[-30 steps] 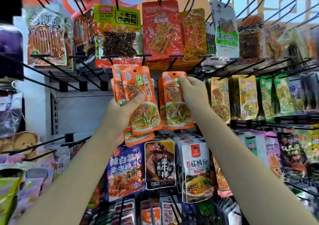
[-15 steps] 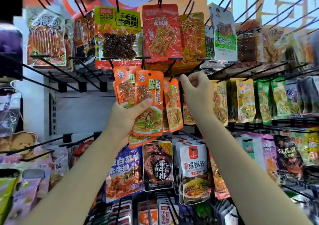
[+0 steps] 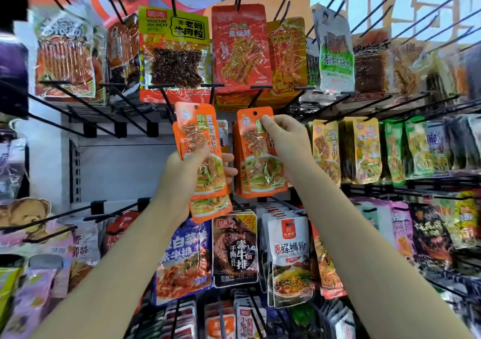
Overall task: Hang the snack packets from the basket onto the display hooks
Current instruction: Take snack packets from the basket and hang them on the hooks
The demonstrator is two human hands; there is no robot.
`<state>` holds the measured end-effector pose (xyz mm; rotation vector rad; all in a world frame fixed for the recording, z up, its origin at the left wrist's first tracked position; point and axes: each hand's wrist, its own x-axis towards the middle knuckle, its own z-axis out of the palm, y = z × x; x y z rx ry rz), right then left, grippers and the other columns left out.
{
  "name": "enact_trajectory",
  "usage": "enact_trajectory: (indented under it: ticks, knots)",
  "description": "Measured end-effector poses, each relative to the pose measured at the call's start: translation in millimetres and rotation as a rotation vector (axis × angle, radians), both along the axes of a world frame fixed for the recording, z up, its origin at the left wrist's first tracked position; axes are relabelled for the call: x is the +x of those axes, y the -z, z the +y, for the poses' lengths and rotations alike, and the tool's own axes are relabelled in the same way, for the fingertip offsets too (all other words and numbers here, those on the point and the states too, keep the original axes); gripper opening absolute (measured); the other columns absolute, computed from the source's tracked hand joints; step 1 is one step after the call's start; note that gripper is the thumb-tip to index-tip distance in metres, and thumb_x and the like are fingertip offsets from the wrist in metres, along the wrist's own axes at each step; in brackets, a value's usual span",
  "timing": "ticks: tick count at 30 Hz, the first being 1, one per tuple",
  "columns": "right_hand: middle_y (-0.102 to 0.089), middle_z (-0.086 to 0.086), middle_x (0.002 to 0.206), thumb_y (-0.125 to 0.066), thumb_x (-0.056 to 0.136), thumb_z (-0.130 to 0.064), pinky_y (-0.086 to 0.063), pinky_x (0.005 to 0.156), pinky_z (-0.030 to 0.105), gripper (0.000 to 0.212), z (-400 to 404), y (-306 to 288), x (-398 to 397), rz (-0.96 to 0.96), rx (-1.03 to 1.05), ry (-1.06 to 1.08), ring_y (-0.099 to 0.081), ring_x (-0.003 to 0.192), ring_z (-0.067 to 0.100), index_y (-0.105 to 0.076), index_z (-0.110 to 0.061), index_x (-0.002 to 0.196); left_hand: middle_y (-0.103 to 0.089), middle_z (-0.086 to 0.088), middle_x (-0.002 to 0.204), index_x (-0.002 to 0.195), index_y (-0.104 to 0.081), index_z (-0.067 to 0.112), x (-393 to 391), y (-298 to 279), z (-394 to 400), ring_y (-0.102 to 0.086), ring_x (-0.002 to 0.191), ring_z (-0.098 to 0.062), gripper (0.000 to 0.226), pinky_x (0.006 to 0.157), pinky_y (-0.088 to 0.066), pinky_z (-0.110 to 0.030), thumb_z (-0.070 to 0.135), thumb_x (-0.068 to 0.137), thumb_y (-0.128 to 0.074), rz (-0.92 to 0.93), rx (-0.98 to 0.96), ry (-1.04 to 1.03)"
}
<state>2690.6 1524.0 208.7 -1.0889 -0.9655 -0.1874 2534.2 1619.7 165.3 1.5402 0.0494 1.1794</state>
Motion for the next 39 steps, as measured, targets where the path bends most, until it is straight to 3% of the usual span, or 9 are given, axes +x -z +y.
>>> enact_trajectory:
  ticks: [7, 12, 14, 19, 25, 29, 33, 35, 39]
  knots:
    - [-0.049, -0.002, 0.061, -0.067, 0.094, -0.028, -0.040, 0.057, 0.026, 0.029, 1, -1, 3, 0.012, 0.010, 0.086, -0.045, 0.057, 0.010, -0.059, -0.017, 0.070, -0.077, -0.017, 0.093, 0.109, -0.068, 0.005, -4, 2, 0, -0.076, 0.082, -0.035, 0.021, 0.068, -0.063, -0.049, 0.022, 0.097, -0.064, -0.030, 0.004, 0.000]
    - [-0.049, -0.005, 0.075, -0.074, 0.090, -0.027, -0.040, 0.055, 0.013, 0.021, 4, 3, 7, -0.035, 0.078, 0.257, -0.046, 0.063, 0.006, -0.057, -0.015, 0.090, -0.079, -0.009, 0.092, 0.099, -0.073, 0.014, -2, 0, 3, -0.076, 0.083, -0.031, 0.019, 0.075, -0.062, -0.053, 0.025, 0.085, -0.078, -0.034, -0.037, -0.077]
    - [-0.049, -0.005, 0.072, -0.071, 0.093, -0.028, -0.039, 0.057, 0.017, 0.020, 1, 3, 3, -0.108, 0.133, 0.302, -0.045, 0.062, 0.007, -0.057, -0.015, 0.087, -0.078, -0.010, 0.094, 0.099, -0.074, 0.014, 0, -1, 2, -0.076, 0.085, -0.032, 0.027, 0.079, -0.061, -0.055, 0.028, 0.078, -0.082, -0.025, -0.040, -0.068]
    - [-0.052, -0.010, 0.054, -0.063, 0.098, -0.040, -0.039, 0.050, 0.025, 0.033, -4, 8, -22, -0.203, 0.012, 0.005, -0.050, 0.051, 0.011, -0.063, -0.019, 0.072, -0.079, -0.008, 0.099, 0.103, -0.075, 0.014, 7, -3, -6, -0.076, 0.091, -0.030, 0.038, 0.086, -0.060, -0.052, 0.031, 0.069, -0.084, 0.021, 0.015, -0.017]
    - [-0.073, 0.001, 0.088, -0.065, 0.098, -0.026, -0.059, 0.079, 0.042, 0.010, -4, 7, -12, -0.132, -0.021, 0.012, -0.072, 0.086, 0.021, -0.067, -0.018, 0.094, -0.078, -0.008, 0.092, 0.109, -0.068, 0.017, 4, -4, 2, -0.076, 0.076, -0.022, 0.017, 0.065, -0.062, -0.037, 0.029, 0.100, -0.061, 0.043, -0.049, -0.041]
    - [-0.072, 0.020, 0.100, -0.056, 0.102, -0.034, -0.059, 0.082, 0.049, 0.031, -7, 3, 0, -0.057, -0.076, 0.086, -0.071, 0.090, 0.034, -0.067, -0.005, 0.099, -0.077, -0.013, 0.098, 0.111, -0.067, 0.010, -7, -4, 17, -0.076, 0.083, -0.027, 0.015, 0.072, -0.061, -0.042, 0.017, 0.100, -0.060, 0.001, -0.029, -0.043]
    - [-0.070, 0.026, 0.104, -0.054, 0.103, -0.039, -0.058, 0.070, 0.043, 0.042, -5, -5, 0, -0.016, -0.079, 0.104, -0.067, 0.079, 0.032, -0.067, 0.001, 0.105, -0.078, -0.007, 0.097, 0.106, -0.072, 0.011, -6, -1, 18, -0.076, 0.086, -0.025, 0.013, 0.075, -0.059, -0.039, 0.018, 0.095, -0.067, 0.000, -0.004, -0.071]
    - [-0.068, 0.025, 0.090, -0.057, 0.102, -0.037, -0.057, 0.068, 0.040, 0.039, -3, -7, 1, -0.014, -0.069, 0.098, -0.066, 0.078, 0.033, -0.068, 0.000, 0.101, -0.078, -0.010, 0.099, 0.107, -0.072, 0.009, -5, 0, 17, -0.076, 0.089, -0.028, 0.016, 0.077, -0.060, -0.041, 0.018, 0.095, -0.068, -0.005, -0.011, -0.066]
    - [-0.059, -0.002, 0.079, -0.068, 0.095, -0.031, -0.045, 0.064, 0.022, 0.020, 3, -7, 8, -0.089, -0.021, 0.247, -0.054, 0.070, 0.009, -0.064, -0.011, 0.092, -0.079, -0.009, 0.096, 0.100, -0.073, 0.011, -4, -2, 16, -0.076, 0.084, -0.026, 0.010, 0.074, -0.060, -0.040, 0.018, 0.095, -0.068, -0.021, -0.018, -0.059]
